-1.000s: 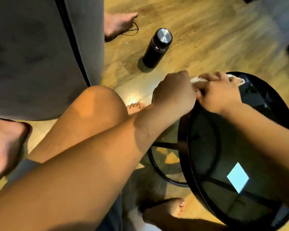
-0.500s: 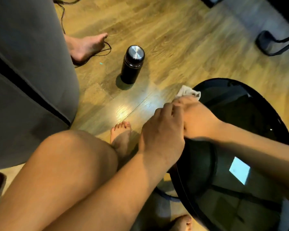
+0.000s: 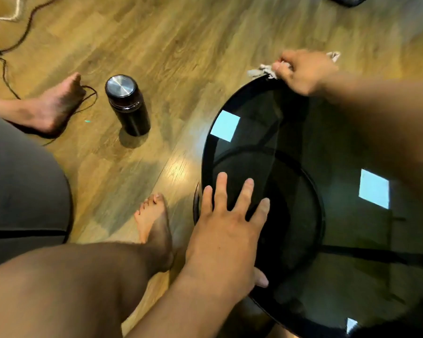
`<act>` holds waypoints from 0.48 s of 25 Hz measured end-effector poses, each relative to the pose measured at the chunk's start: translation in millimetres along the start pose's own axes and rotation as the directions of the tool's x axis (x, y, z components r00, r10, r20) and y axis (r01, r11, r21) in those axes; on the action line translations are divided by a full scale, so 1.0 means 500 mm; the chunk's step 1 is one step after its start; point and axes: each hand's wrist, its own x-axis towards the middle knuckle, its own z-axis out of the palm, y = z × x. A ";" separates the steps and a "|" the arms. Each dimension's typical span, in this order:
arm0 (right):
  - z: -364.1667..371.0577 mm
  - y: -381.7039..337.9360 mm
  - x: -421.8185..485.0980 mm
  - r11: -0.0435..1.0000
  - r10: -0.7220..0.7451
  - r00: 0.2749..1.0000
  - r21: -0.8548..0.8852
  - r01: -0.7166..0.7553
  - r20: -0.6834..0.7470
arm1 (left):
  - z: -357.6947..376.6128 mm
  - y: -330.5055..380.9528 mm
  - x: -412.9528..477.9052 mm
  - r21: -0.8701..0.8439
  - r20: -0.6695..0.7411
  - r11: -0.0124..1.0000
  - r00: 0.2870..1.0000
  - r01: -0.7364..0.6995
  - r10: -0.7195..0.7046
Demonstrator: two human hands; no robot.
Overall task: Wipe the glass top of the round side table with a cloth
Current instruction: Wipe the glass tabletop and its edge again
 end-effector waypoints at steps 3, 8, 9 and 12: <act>0.001 0.110 -0.024 0.981 0.189 0.981 0.038 -0.191 0.054 | -0.004 0.018 0.013 0.037 0.011 0.998 0.999 0.045 -0.045; 0.033 0.334 -0.161 0.809 0.485 0.843 0.244 -0.534 0.235 | 0.005 0.035 0.026 0.076 0.006 0.991 0.994 0.107 -0.108; 0.040 0.367 -0.209 0.753 0.527 0.807 0.294 -0.589 0.265 | 0.004 0.041 0.026 0.092 0.013 0.989 0.993 0.117 -0.119; 0.054 0.423 -0.372 0.606 0.648 0.709 0.376 -0.701 0.276 | 0.000 0.048 0.026 0.099 -0.042 0.986 0.990 0.137 -0.134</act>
